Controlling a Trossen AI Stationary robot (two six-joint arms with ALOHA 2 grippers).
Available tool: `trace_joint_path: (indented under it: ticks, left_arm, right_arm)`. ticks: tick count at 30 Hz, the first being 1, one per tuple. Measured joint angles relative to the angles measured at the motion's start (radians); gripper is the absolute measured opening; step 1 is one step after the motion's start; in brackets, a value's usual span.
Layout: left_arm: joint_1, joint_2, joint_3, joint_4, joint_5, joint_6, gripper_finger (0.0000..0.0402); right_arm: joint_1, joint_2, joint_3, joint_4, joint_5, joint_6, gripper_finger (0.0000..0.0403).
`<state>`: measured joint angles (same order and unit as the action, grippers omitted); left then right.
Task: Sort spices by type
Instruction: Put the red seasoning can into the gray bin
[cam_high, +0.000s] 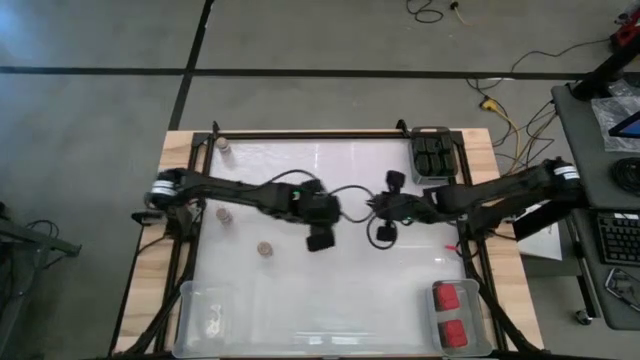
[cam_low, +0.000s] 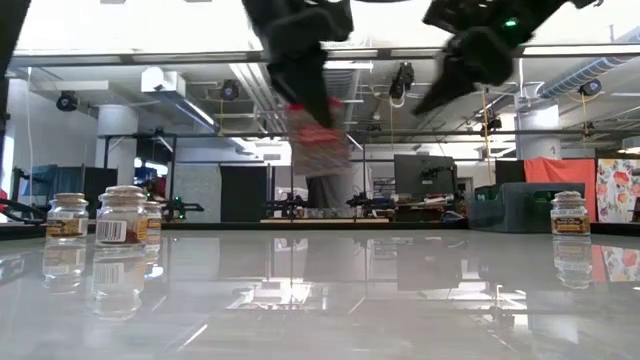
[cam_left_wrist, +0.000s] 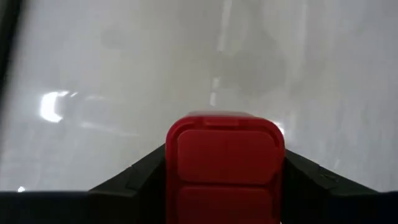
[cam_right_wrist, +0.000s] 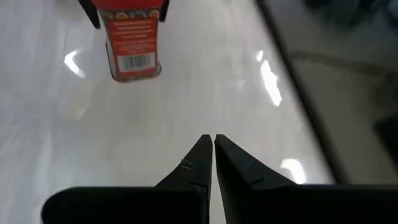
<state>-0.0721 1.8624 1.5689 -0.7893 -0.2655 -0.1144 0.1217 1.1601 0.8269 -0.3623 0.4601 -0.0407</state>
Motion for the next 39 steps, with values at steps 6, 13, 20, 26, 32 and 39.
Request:
trace_joint_path:
  ticks: [6,13,20,26,32,39]
  left_arm:
    - [0.04,0.208,0.208,0.007,0.138,0.163,0.0207]
    - [0.046,0.393,0.443,-0.106,0.161,0.203,0.0207]
    - [0.034,0.488,0.549,-0.155,0.231,0.224,0.0208]
    - [0.033,0.491,0.55,-0.159,0.268,0.219,0.021]
    - [0.031,0.49,0.548,-0.157,0.275,0.208,0.0236]
    - [0.009,0.456,0.549,-0.234,0.274,0.235,0.0255]
  right_arm:
    - [0.068,-0.089,-0.002,-0.215,-0.127,0.225,0.0013]
    - [0.169,-0.094,-0.002,-0.319,-0.167,0.361,0.0013]
    - [0.191,-0.042,-0.002,-0.436,-0.306,0.467,0.0013]
    - [0.191,0.016,-0.002,-0.44,-0.313,0.442,0.0016]
    - [0.191,0.042,-0.001,-0.414,-0.304,0.432,0.0074]
    - [0.191,0.026,0.007,-0.415,-0.303,0.418,0.0172]
